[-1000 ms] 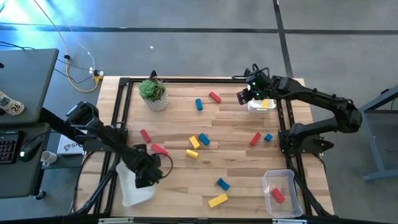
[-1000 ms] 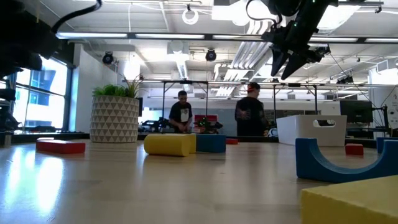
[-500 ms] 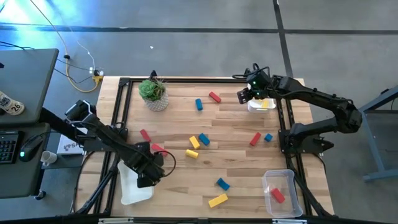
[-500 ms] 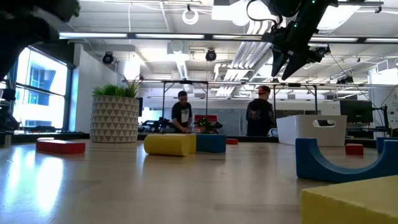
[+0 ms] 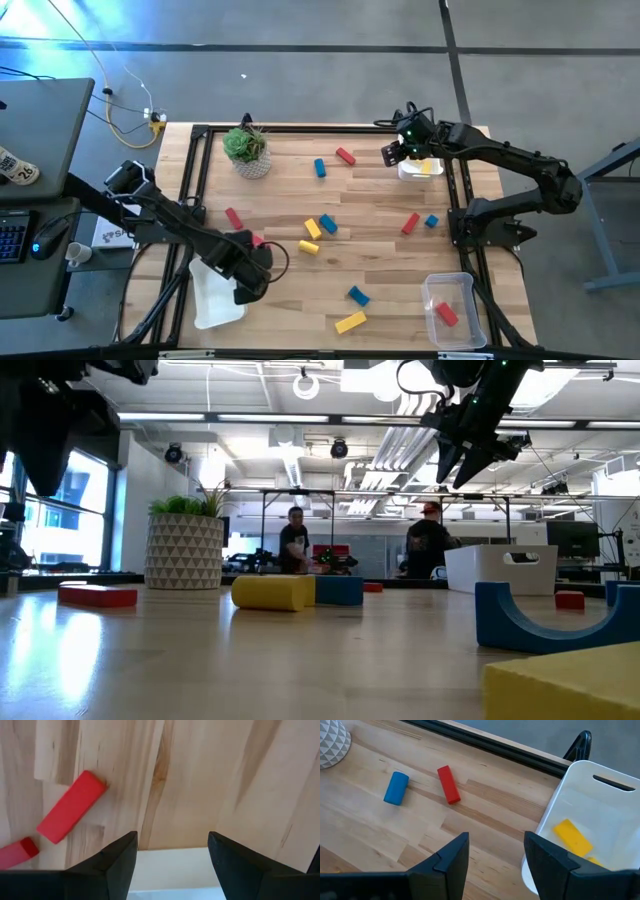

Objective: Sort & place blocks by color
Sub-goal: Adjust the bottom white bin

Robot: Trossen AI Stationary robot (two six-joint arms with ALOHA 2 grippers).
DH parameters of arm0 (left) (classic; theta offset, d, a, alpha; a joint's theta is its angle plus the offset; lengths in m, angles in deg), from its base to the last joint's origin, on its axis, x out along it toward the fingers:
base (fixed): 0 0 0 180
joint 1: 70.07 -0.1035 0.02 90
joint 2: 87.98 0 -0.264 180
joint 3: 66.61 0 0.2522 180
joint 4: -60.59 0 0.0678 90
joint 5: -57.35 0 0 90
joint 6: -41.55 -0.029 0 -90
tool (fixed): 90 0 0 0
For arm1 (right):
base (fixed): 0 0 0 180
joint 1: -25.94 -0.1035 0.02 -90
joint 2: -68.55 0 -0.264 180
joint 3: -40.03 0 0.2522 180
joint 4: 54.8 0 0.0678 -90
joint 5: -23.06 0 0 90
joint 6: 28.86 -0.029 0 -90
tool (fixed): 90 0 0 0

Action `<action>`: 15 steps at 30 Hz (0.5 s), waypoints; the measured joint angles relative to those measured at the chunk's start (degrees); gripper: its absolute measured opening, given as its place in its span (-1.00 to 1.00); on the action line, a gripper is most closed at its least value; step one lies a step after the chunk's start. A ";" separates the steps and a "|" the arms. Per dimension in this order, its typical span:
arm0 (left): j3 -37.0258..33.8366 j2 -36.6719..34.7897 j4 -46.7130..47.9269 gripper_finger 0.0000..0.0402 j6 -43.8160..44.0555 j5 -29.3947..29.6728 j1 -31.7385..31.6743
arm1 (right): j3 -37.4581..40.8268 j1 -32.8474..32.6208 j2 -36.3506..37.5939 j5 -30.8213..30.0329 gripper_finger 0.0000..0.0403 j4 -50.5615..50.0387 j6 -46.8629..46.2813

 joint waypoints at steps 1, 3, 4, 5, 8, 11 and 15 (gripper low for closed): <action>-0.49 0.02 -0.12 0.15 0.00 -0.50 0.00 | 0.00 0.00 0.00 0.00 -0.12 -0.02 0.00; -2.01 0.02 -1.58 0.15 0.02 -2.23 0.00 | 0.00 -0.04 0.00 0.15 -0.12 -0.02 -0.45; -2.87 0.02 -2.47 0.15 0.07 -2.71 0.00 | 0.00 -0.04 0.00 0.37 -0.12 -0.02 -0.59; -3.52 0.05 -3.18 0.15 0.47 -2.89 -0.02 | 0.00 -0.04 0.00 0.48 -0.12 -0.02 -0.64; -4.39 0.07 -4.58 0.15 2.28 -2.72 0.36 | 0.00 -0.11 0.00 0.59 -0.12 -0.04 -0.66; -4.39 0.07 -4.68 0.15 3.31 -3.27 0.73 | 0.00 -0.13 0.00 0.60 -0.12 -0.04 -0.91; -4.42 1.48 -4.58 0.15 3.51 -5.04 1.19 | 0.00 -0.13 0.00 0.61 -0.12 -0.04 -1.09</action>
